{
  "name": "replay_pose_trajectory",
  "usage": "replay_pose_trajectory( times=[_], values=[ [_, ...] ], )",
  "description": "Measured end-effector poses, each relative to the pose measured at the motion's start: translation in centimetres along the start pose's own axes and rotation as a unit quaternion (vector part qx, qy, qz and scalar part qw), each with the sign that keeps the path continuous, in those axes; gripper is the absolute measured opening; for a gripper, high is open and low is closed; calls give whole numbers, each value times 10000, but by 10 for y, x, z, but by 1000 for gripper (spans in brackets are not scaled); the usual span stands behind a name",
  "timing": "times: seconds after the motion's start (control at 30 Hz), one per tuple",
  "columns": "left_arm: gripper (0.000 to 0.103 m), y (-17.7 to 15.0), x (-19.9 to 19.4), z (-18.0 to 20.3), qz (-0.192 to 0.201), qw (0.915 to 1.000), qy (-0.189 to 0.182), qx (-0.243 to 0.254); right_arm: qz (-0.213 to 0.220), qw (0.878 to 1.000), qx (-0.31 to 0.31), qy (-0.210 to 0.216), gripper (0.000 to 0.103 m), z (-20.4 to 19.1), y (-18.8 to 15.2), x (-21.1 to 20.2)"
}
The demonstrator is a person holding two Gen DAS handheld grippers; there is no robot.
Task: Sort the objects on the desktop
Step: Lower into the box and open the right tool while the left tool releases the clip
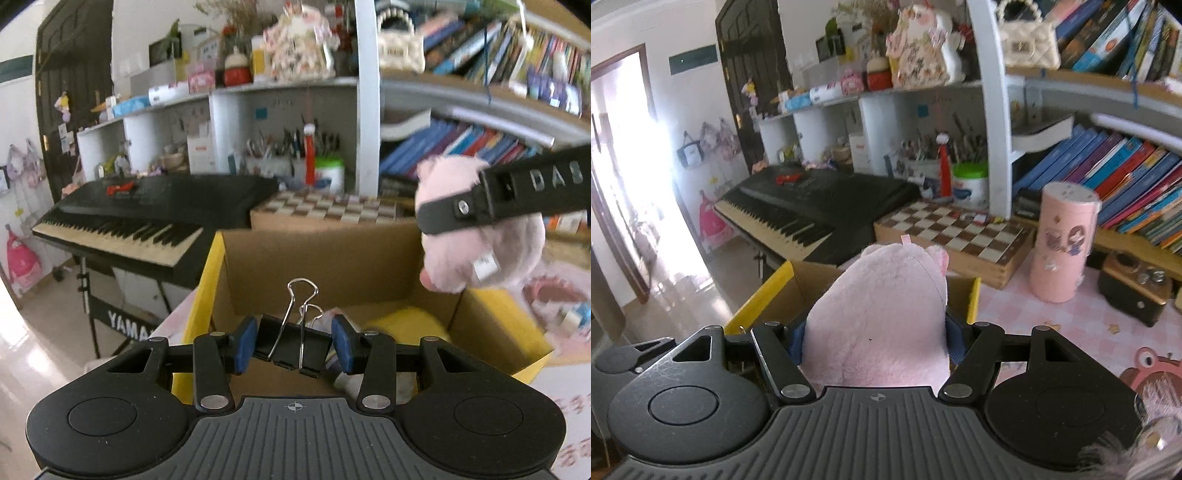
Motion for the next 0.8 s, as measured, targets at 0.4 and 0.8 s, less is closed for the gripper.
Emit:
replay_pose_trajectory(
  times=[0.4,0.8],
  values=[
    [43,-13,21,8,-529,9983,25,243,-913,9915,-670,634,66,-30,-12,74],
    [67,-4,2,12,-276,9993,132,208,-1872,9744,-857,905,69,-48,-31,134]
  ],
)
Point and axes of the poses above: each gripper's, at about its wrist camera, not at the fingertips, and x roughly the way its jaws point, z to its right, y to its top, the point moved 3 cm from there along x, roughly the way its jaws point, and after that the axes turned 14 degrees about z, right-handed, at the moved point
